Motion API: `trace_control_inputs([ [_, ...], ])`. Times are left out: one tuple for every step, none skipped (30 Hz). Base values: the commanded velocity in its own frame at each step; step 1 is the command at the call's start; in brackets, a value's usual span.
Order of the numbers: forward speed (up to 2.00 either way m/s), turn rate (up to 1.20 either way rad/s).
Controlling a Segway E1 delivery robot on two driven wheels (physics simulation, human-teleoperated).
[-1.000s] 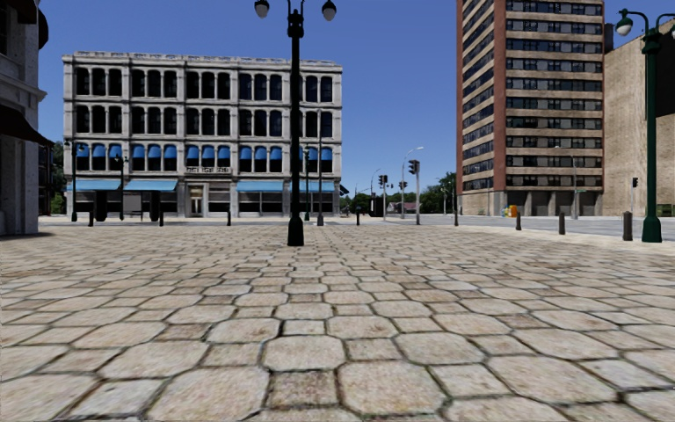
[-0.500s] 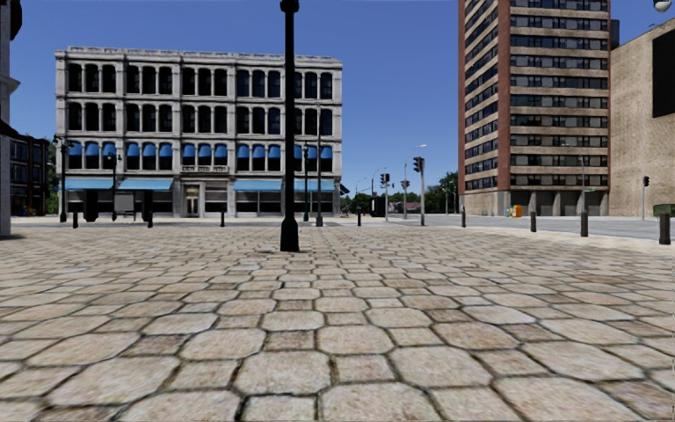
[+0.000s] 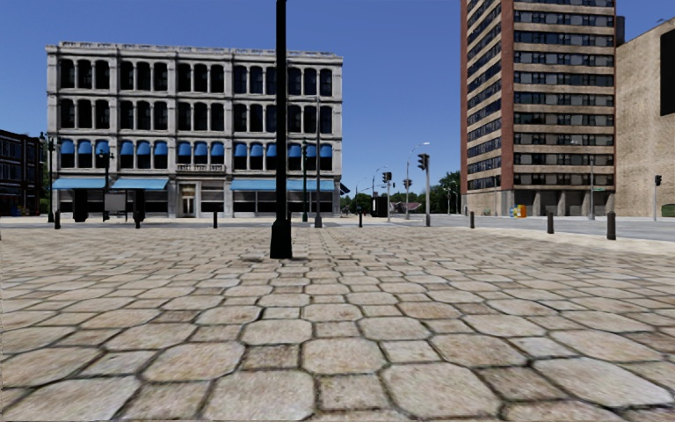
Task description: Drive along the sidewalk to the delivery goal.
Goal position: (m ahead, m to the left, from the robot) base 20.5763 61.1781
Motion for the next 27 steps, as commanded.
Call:
trace_control_inputs([
  [2.00, 0.00],
  [2.00, 0.00],
  [2.00, 0.00],
  [2.00, 0.00],
  [2.00, 0.00],
  [2.00, 0.00],
  [2.00, 0.00],
  [2.00, 0.00],
  [2.00, 0.00],
  [2.00, 0.00],
  [2.00, 0.00],
  [2.00, 0.00],
  [2.00, 0.00],
  [2.00, 0.00],
  [2.00, 0.00],
  [2.00, 0.00],
  [2.00, 0.00],
  [2.00, 0.00],
  [2.00, 0.00],
  [2.00, 0.00],
  [2.00, 0.00],
  [2.00, 0.00],
  [2.00, 0.00],
  [2.00, 0.00],
  [2.00, 0.00],
  [2.00, 0.00],
  [2.00, 0.00],
])
